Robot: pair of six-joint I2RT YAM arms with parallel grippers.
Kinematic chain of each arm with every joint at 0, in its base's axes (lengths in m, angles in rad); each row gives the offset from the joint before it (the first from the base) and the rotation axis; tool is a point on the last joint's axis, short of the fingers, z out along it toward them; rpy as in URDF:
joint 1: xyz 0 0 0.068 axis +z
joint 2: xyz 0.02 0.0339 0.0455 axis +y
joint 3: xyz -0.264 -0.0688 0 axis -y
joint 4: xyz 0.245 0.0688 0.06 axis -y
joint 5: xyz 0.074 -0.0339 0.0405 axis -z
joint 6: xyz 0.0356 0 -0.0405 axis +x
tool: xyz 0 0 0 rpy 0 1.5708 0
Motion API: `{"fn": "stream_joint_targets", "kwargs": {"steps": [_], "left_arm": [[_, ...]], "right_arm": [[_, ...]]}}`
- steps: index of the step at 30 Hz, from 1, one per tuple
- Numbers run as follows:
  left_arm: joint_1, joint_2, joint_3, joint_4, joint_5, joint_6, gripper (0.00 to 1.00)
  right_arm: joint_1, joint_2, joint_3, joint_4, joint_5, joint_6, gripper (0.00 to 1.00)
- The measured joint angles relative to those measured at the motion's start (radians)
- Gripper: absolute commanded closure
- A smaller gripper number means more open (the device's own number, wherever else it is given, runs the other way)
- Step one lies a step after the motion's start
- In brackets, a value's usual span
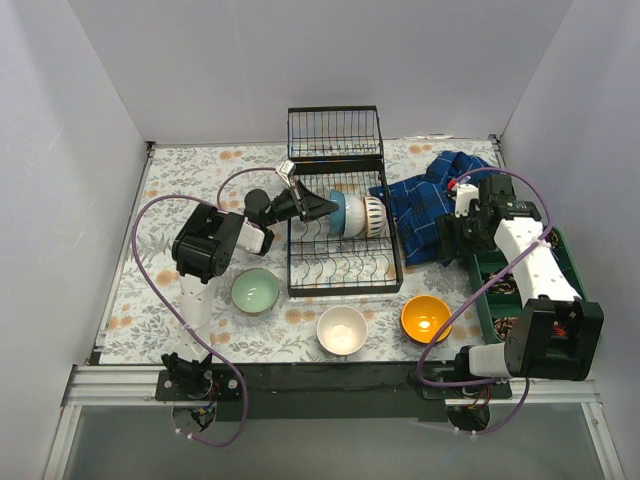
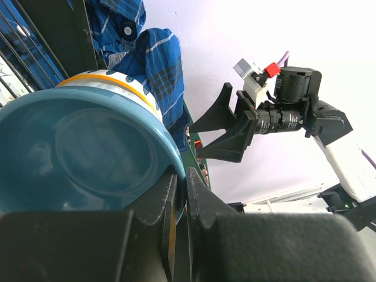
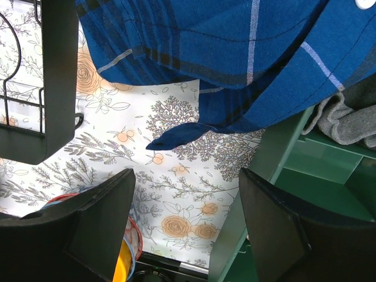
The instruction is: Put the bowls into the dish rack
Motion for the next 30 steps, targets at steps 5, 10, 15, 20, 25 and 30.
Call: {"fn": "stream_joint_targets", "kwargs": {"steps": [5,10,15,20,25,30], "left_arm": [[0.0,0.005,0.003,0.004,-0.012,-0.007,1.0],[-0.001,0.014,0.015,0.007,-0.015,-0.01,1.0],[0.0,0.015,0.014,0.008,-0.017,-0.01,1.0],[0.016,0.014,0.009,0.01,-0.002,-0.01,1.0],[0.042,0.0,-0.017,0.013,0.025,-0.01,1.0],[0.058,-0.021,-0.076,0.014,0.063,-0.012,1.0]], "right_arm": [[0.009,0.014,0.0,-0.001,0.001,-0.001,0.2],[0.021,0.048,0.0,-0.001,0.0,-0.004,0.2],[0.054,0.08,0.013,-0.002,0.0,-0.008,0.2],[0.077,0.083,0.047,0.002,-0.002,-0.011,0.2],[0.084,0.081,0.051,0.002,-0.002,-0.011,0.2],[0.086,0.068,0.051,0.003,-0.006,-0.011,0.2]]}}
